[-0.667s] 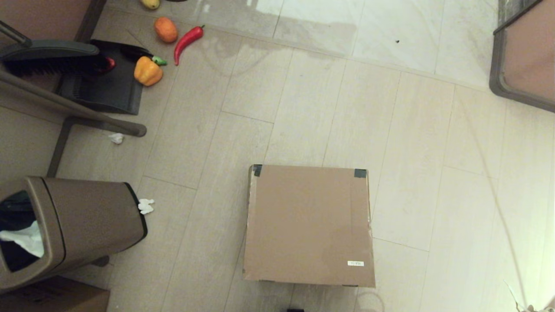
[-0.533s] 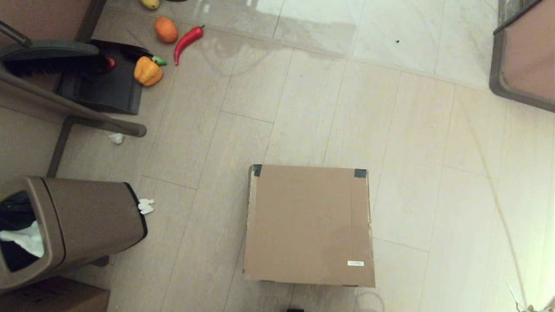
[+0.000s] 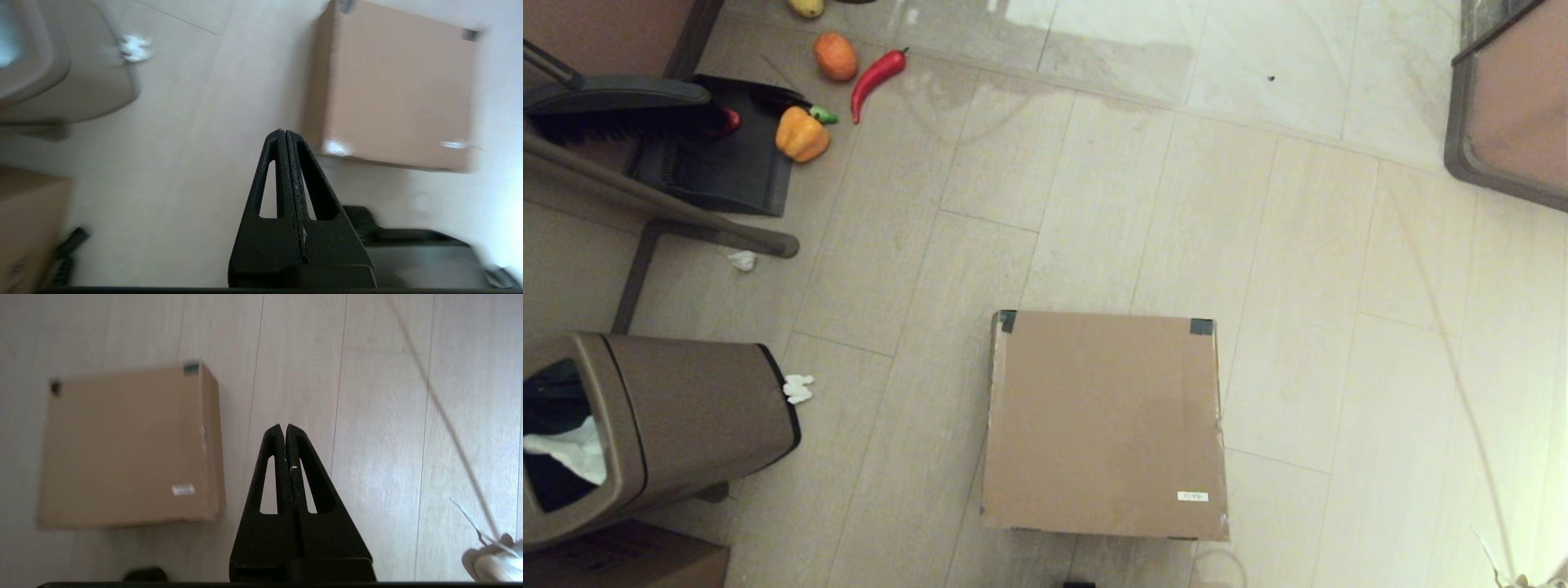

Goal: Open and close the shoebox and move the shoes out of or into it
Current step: Open the shoe box

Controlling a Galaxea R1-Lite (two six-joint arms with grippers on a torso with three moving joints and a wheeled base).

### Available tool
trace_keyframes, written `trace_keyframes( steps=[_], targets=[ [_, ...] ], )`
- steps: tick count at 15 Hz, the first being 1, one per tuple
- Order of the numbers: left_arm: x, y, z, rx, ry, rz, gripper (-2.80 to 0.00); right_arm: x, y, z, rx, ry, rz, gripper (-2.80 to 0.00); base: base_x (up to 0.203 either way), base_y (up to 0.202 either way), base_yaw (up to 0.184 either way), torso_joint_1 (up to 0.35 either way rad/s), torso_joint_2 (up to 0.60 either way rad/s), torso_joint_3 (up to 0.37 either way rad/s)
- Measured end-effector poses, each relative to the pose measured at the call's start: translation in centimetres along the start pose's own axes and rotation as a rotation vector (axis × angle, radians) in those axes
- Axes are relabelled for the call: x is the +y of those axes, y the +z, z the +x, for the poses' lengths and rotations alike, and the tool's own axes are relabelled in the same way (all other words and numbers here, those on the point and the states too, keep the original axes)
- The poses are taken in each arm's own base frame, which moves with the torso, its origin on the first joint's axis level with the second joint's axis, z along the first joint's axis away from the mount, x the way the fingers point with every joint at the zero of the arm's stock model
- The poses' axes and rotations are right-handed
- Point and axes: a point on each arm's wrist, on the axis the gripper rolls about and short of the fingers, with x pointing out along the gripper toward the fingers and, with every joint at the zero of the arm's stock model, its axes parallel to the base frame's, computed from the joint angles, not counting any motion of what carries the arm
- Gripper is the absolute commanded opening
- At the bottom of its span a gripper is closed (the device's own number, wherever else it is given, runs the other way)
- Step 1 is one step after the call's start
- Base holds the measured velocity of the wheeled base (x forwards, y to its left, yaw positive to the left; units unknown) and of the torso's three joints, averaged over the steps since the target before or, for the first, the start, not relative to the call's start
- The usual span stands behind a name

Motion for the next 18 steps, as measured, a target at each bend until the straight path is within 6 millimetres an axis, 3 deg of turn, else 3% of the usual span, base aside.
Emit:
trace_keyframes(
  steps=[2, 4, 7, 9, 11, 13, 16, 18],
  targets=[
    [-0.6, 2.8, 0.9, 0.053, -0.028, -0.067, -2.8, 0.5, 2.8, 0.2, 0.046, -0.017, 0.038, -2.8, 0.0, 0.0, 0.0, 0.0, 0.0, 0.0],
    [-1.0, 5.5, 3.2, 0.147, -0.025, -0.155, -2.8, 1.0, 4.7, 1.7, 0.136, -0.048, 0.091, -2.8, 0.0, 0.0, 0.0, 0.0, 0.0, 0.0],
    [-1.5, 9.1, 8.9, 0.283, 0.003, -0.261, -2.8, 1.6, 6.8, 5.9, 0.301, -0.063, 0.132, -2.8, 0.0, 0.0, 0.0, 0.0, 0.0, 0.0],
    [-1.7, 10.7, 13.6, 0.369, 0.015, -0.304, -2.8, 2.0, 7.1, 9.6, 0.44, -0.044, 0.153, -2.8, 0.0, 0.0, 0.0, 0.0, 0.0, 0.0],
    [-1.8, 10.8, 17.7, 0.46, -0.001, -0.339, -2.8, 2.1, 6.0, 13.1, 0.599, -0.004, 0.192, -2.8, 0.0, 0.0, 0.0, 0.0, 0.0, 0.0],
    [-1.6, 9.2, 20.8, 0.594, -0.038, -0.377, -2.8, 2.1, 3.7, 15.8, 0.773, 0.057, 0.245, -2.8, 0.0, 0.0, 0.0, 0.0, 0.0, 0.0],
    [-1.4, 6.0, 23.7, 0.747, -0.035, -0.405, -2.8, 1.8, 0.8, 18.6, 0.904, 0.1, 0.293, -2.8, 0.0, 0.0, 0.0, 0.0, 0.0, 0.0],
    [-2.2, 4.3, 25.1, 0.8, -0.061, -0.393, -2.8, 1.6, -1.0, 20.1, 0.952, 0.088, 0.299, -2.8, 0.0, 0.0, 0.0, 0.0, 0.0, 0.0]
  ],
)
